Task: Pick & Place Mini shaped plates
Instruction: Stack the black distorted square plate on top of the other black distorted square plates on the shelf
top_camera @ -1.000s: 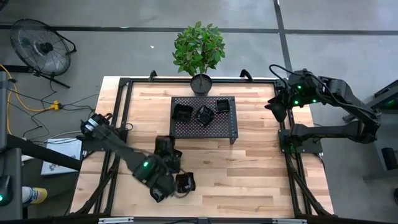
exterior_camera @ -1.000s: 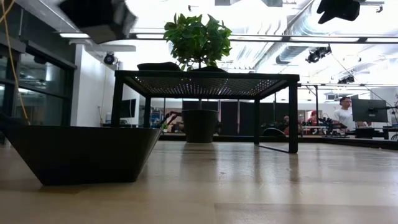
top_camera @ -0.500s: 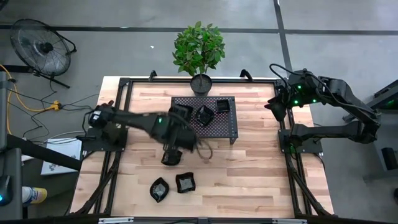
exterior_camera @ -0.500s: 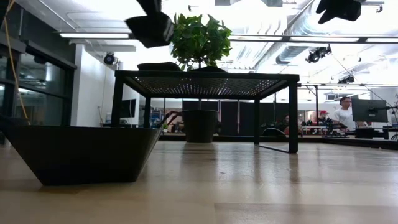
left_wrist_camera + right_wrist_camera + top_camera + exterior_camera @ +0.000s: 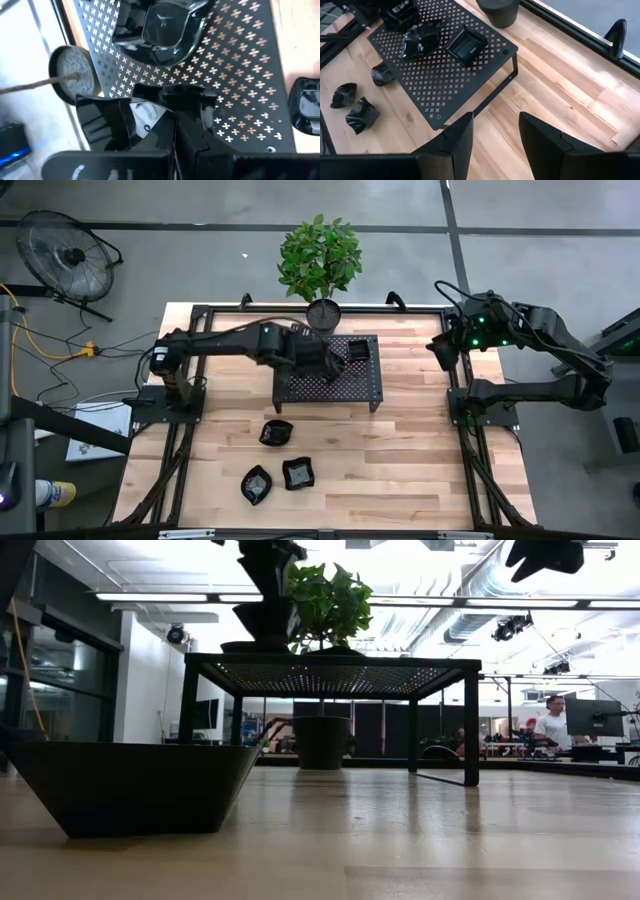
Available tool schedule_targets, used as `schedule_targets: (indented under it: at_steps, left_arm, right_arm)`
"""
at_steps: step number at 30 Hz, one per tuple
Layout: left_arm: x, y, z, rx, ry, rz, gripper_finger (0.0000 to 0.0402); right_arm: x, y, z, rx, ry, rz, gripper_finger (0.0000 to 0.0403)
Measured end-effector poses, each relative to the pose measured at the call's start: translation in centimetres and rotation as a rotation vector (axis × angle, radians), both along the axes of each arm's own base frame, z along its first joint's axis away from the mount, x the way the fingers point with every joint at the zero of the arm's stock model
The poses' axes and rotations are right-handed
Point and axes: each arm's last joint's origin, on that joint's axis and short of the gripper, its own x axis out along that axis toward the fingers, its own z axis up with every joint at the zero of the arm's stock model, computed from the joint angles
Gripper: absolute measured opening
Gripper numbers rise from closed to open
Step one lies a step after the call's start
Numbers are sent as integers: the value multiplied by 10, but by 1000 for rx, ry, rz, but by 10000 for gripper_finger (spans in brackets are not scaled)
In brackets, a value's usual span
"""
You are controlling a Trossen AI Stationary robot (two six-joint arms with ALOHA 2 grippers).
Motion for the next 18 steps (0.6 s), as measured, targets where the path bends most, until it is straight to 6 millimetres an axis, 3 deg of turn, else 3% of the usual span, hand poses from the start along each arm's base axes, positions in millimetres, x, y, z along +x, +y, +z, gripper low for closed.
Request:
schedule_targets:
  at_steps: [8, 18]
  left_arm:
    - [-3, 24, -5, -92, 26, 68, 0]
    - [-2, 21, -5, -157, 33, -3, 0]
  right_arm:
    - [0, 0, 0, 18, -7, -31, 154]
    - [0, -1, 0, 19, -7, -61, 154]
